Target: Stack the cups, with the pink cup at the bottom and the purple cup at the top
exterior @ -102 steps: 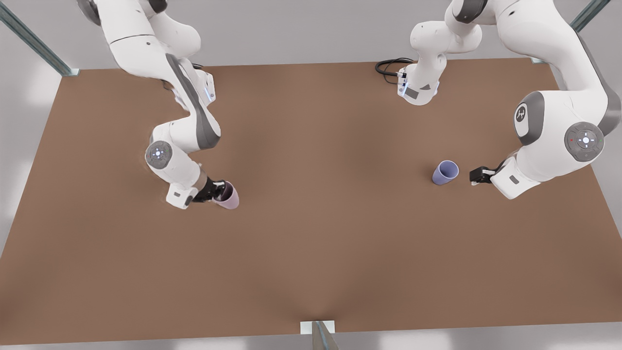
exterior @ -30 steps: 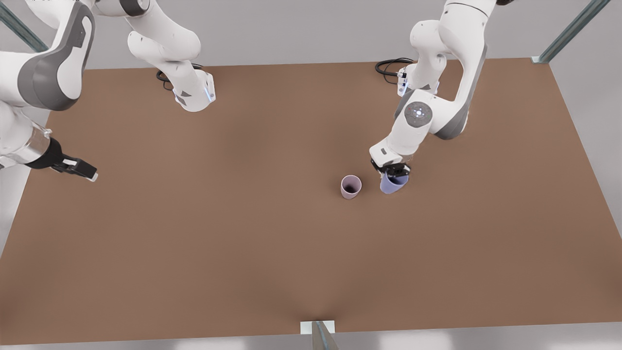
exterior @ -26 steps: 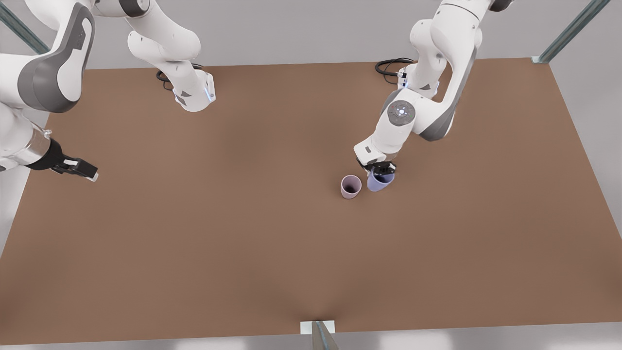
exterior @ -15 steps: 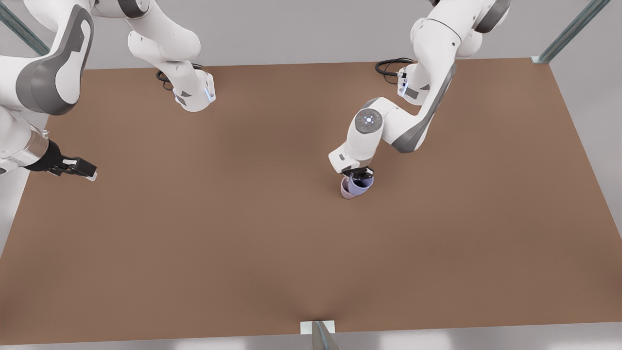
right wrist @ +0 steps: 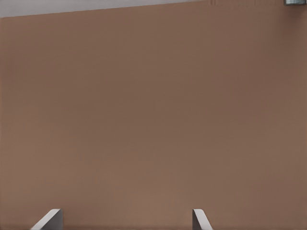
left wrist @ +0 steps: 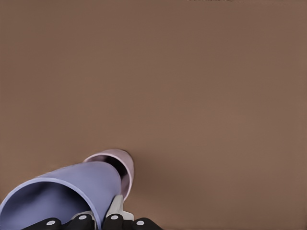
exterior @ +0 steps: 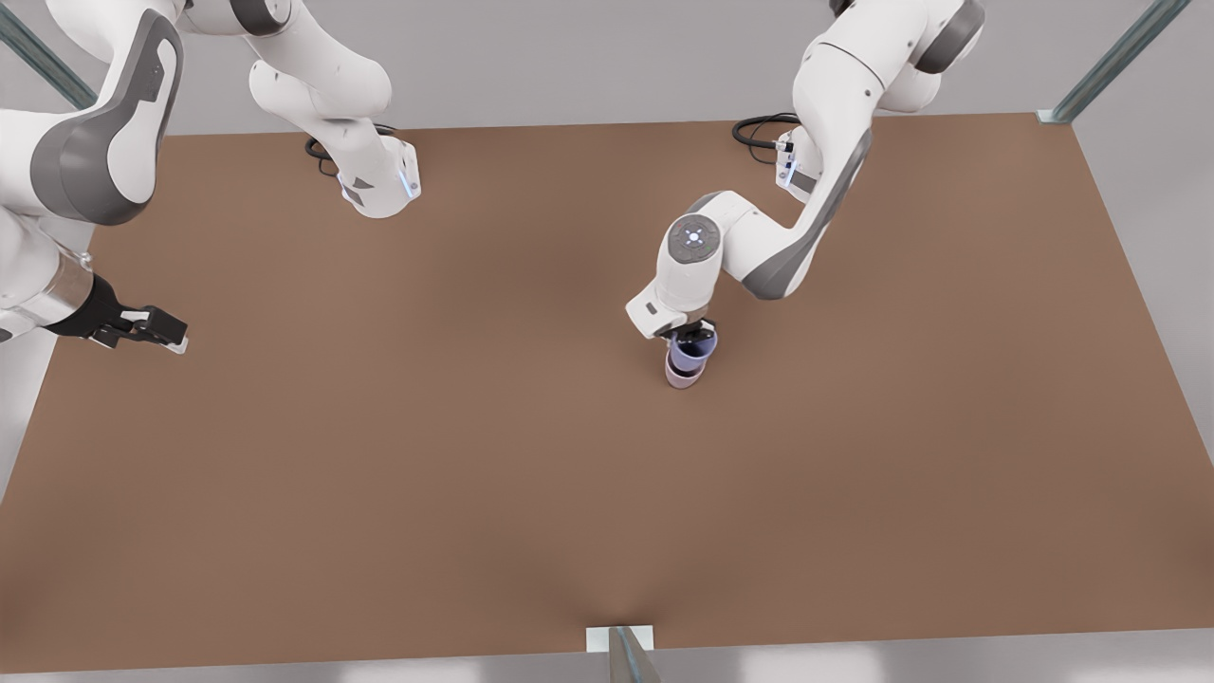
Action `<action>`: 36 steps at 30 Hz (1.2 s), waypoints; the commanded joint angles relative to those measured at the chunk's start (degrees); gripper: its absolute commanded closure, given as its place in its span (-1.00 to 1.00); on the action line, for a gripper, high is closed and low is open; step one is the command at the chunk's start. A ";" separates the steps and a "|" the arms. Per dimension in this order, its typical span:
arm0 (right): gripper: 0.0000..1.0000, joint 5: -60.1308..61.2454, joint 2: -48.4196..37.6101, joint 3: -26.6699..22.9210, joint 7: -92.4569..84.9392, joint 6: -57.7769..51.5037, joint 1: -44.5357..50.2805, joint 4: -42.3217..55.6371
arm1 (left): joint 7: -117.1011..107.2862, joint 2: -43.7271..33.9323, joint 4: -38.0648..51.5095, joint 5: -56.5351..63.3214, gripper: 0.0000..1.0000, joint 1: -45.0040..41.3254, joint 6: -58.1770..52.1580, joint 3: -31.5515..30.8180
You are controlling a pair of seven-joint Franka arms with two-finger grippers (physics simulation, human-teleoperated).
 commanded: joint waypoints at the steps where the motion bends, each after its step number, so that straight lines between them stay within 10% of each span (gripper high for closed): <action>1: -1.00 0.15 -0.06 0.01 -2.28 0.13 0.08 0.02 | -7.33 0.39 0.06 -0.21 0.57 -0.04 -0.10 -0.02; 20: -1.00 0.94 0.03 -0.08 -2.19 1.62 0.00 0.02 | -7.24 3.30 0.06 0.31 0.57 -0.04 1.04 0.07; 23: -1.00 1.38 0.03 0.01 -2.19 1.71 0.08 0.02 | -7.07 3.56 0.06 0.31 0.12 -0.04 0.95 0.07; 33: -1.00 2.17 -0.06 -0.16 -2.80 1.71 -1.32 0.02 | -7.24 3.56 0.06 0.40 0.12 -0.12 0.95 0.07; 34: -1.00 2.26 -0.06 -0.16 -2.80 1.71 -1.32 0.02 | -7.15 3.39 0.15 0.40 -0.08 -0.04 0.78 0.07; 35: -1.00 2.35 -0.06 -0.16 -2.80 1.71 -1.32 0.02 | -7.15 3.47 1.03 0.40 -1.00 -0.30 0.16 0.07; 36: -1.00 2.26 -0.06 -0.16 -2.80 1.71 -1.32 0.02 | -7.15 3.47 1.12 0.40 -1.00 -0.39 0.16 0.07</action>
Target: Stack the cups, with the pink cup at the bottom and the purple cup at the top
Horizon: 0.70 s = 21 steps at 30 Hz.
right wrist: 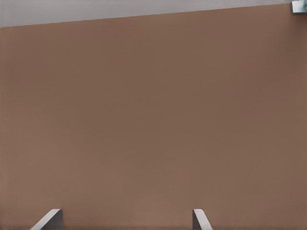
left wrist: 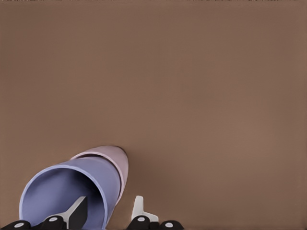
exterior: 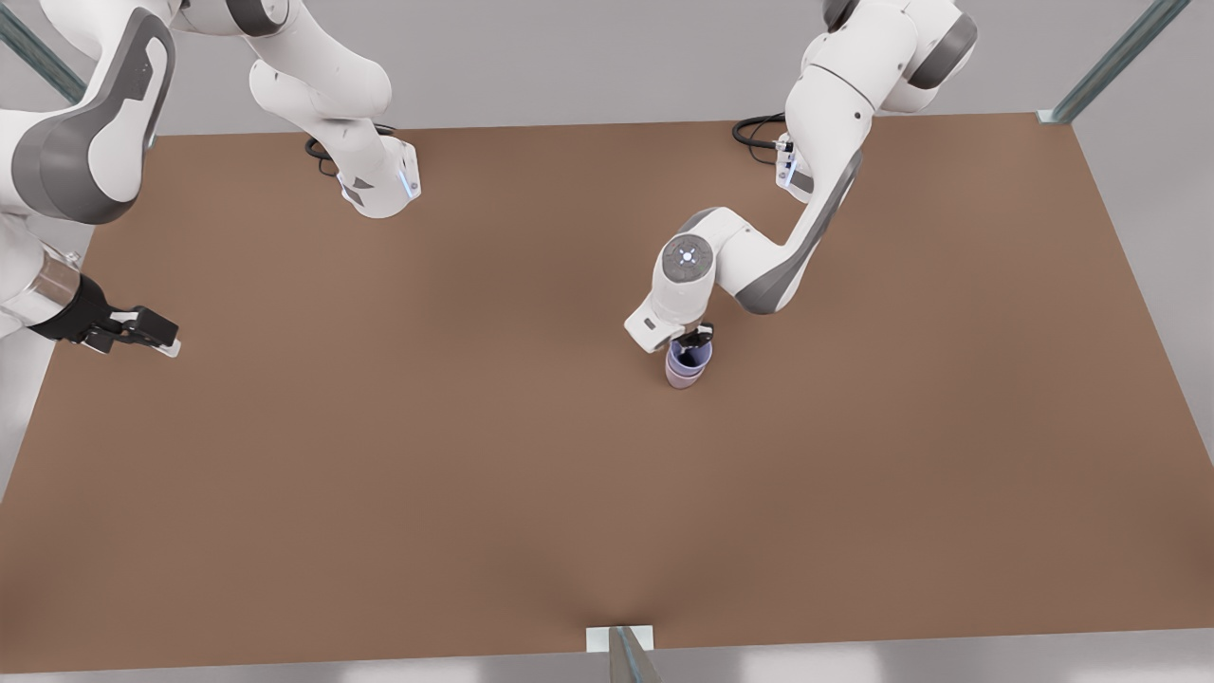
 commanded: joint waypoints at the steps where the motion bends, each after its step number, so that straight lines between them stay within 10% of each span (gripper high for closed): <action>1: -1.00 0.20 -0.06 -0.02 -0.56 0.03 -0.01 0.03 | -1.17 -0.14 0.24 0.55 -1.00 -0.08 -0.75 -0.02; 7: -1.00 0.20 -0.06 -0.02 -0.56 0.03 -0.10 0.03 | 5.41 -1.98 16.49 0.46 -1.00 0.18 -25.17 0.94; 13: -1.00 0.37 -0.06 -0.02 -0.56 0.03 -0.10 0.03 | 29.94 -7.52 20.02 -4.90 -1.00 1.06 -32.66 21.60; 21: -1.00 0.37 -0.06 -0.10 -0.56 0.03 -0.18 0.03 | 37.50 -8.58 27.66 -4.29 -1.00 16.53 -33.19 14.13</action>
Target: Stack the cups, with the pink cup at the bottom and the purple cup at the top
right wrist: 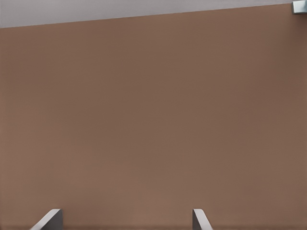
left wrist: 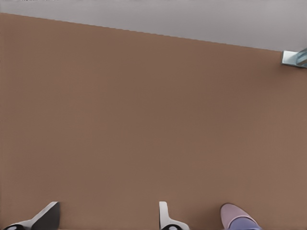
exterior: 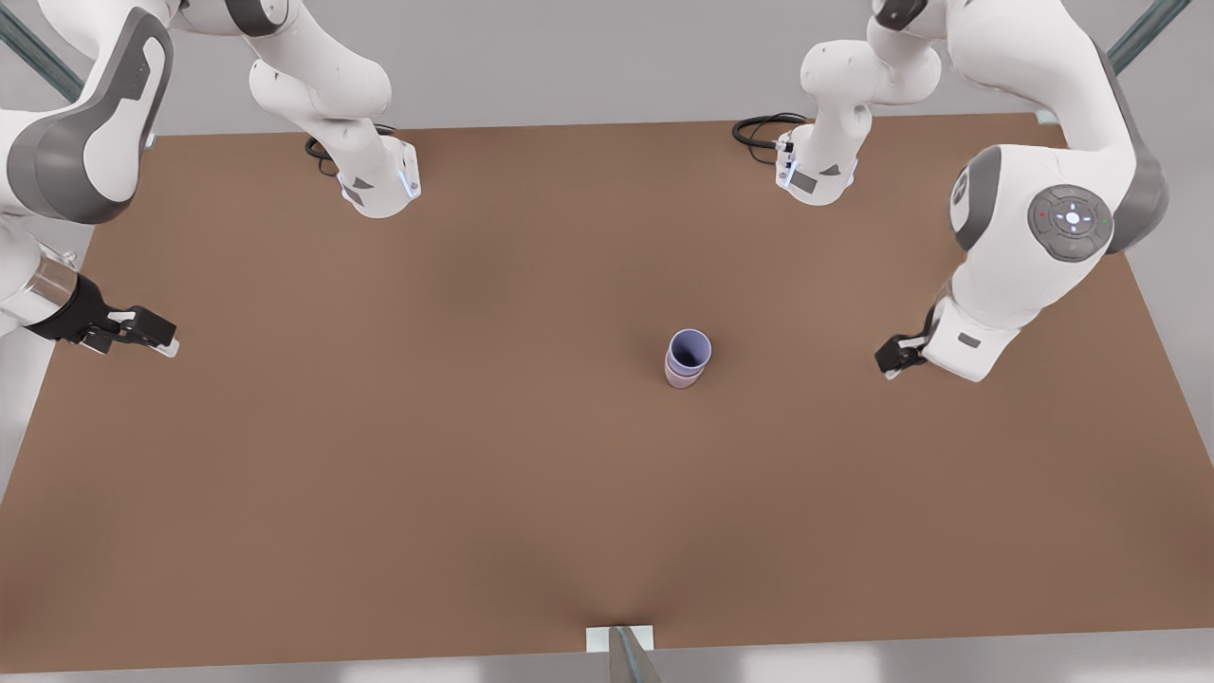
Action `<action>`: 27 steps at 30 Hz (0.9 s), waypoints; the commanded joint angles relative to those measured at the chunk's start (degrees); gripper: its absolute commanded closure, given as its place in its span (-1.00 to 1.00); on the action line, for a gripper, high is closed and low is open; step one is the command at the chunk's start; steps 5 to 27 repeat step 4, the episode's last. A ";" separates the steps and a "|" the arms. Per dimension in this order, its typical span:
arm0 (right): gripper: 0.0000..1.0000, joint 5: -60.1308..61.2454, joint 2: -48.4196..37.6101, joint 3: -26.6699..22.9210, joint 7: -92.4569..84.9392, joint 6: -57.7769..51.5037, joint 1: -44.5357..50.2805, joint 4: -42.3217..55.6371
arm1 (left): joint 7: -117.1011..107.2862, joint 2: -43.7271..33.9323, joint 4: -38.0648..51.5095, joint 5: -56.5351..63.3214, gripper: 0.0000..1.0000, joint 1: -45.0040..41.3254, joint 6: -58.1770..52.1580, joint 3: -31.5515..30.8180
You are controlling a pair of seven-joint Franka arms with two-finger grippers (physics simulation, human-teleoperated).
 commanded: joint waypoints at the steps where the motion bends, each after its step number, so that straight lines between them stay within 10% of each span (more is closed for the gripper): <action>1: -1.00 0.09 -0.06 -0.01 -0.18 -0.02 0.04 0.03 | 20.34 0.14 0.59 -0.02 -1.00 0.03 -1.88 0.16; 27: -1.00 -0.08 -0.06 -0.01 -0.18 -0.02 0.04 0.03 | 20.34 0.06 0.59 -0.20 -1.00 1.34 -1.88 -0.01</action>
